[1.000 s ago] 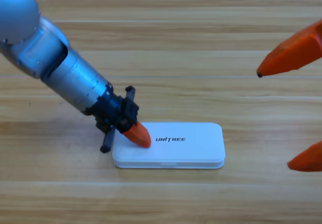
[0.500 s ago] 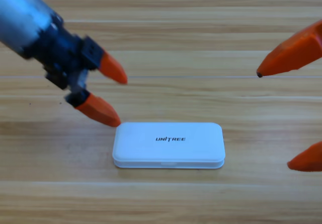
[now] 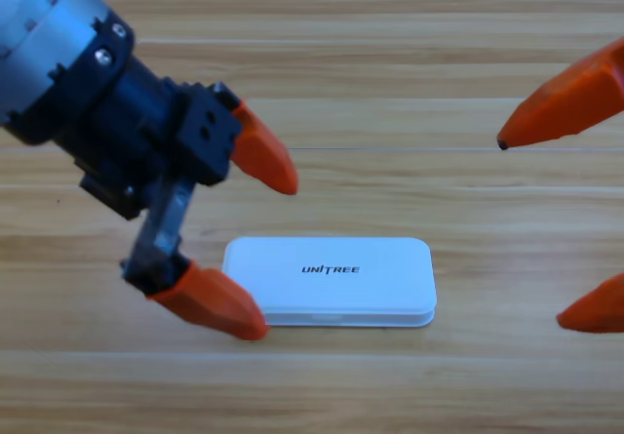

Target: Clean up eraser and pencils

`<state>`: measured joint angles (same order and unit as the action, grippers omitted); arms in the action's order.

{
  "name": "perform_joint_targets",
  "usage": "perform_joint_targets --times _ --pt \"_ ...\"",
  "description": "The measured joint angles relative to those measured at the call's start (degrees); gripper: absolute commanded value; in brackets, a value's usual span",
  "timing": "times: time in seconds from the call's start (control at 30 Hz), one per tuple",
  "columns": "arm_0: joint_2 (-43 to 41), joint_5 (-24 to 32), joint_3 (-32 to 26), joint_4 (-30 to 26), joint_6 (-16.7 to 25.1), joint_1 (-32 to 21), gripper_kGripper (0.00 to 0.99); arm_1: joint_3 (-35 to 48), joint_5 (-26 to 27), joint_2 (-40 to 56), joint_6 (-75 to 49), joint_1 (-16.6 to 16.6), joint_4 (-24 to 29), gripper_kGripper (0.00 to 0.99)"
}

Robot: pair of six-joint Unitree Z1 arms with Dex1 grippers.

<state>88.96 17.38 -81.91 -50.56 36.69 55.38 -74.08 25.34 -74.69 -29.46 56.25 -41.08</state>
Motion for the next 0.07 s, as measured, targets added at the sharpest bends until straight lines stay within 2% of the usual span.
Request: perform_joint_targets --times 0.07 --pt "0.0 -2.1 -0.9 0.0 -1.5 2.1 0.990 0.0 0.0 0.0 0.0 0.0 0.0 0.933"
